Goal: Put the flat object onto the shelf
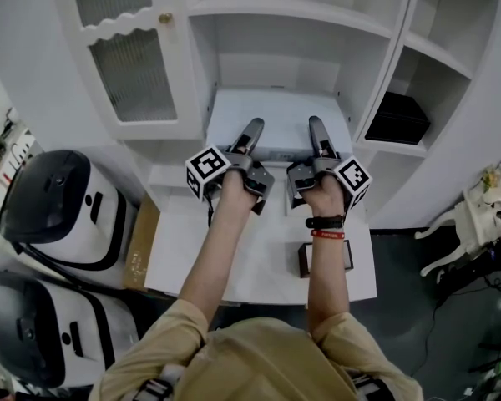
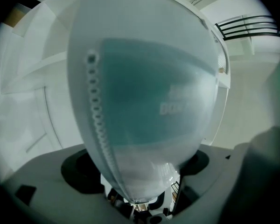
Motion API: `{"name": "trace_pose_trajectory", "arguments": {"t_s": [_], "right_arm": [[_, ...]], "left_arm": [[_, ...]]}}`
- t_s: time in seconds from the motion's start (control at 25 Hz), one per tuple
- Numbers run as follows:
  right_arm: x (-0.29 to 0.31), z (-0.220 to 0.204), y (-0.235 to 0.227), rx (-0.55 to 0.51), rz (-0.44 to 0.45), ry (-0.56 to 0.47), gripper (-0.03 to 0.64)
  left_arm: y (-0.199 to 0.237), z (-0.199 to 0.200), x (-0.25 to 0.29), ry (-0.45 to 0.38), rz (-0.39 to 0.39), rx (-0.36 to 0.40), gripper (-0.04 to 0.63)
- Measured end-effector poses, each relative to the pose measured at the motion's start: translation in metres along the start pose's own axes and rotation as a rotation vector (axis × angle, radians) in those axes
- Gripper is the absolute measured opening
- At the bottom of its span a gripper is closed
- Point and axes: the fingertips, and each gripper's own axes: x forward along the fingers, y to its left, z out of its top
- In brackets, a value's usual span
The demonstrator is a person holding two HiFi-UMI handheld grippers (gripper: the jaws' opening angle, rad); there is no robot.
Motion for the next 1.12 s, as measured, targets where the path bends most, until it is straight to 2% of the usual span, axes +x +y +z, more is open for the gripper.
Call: {"name": "trace_pose_trajectory", "arguments": {"t_s": [0.12, 0.36, 0.72, 0.92, 1.12], "right_arm": [[-0.007, -0.001, 0.001, -0.014, 0.008, -0.006, 0.463], [-0.025, -0.005, 0.002, -0.032, 0.033, -0.009, 0.463], [-0.063, -0.012, 0.019, -0.164, 0.029, -0.008, 0.463], [-0.089, -0.014, 0.02, -0.23, 0.008, -0.022, 0.462], [-0.109, -0.015, 0.024, -0.399, -0.03, -0.012, 0.462]], "left_arm": [[-0.001, 0.0, -0.005, 0.007, -0.02, 0.013, 0.446], [0.004, -0.003, -0.023, 0.01, -0.009, 0.051, 0.449], [-0.004, -0.002, -0.064, -0.012, -0.044, 0.085, 0.449], [-0.016, -0.009, -0.091, -0.015, -0.031, 0.214, 0.448], [-0.025, -0.019, -0.11, 0.002, 0.004, 0.405, 0.448]]}}
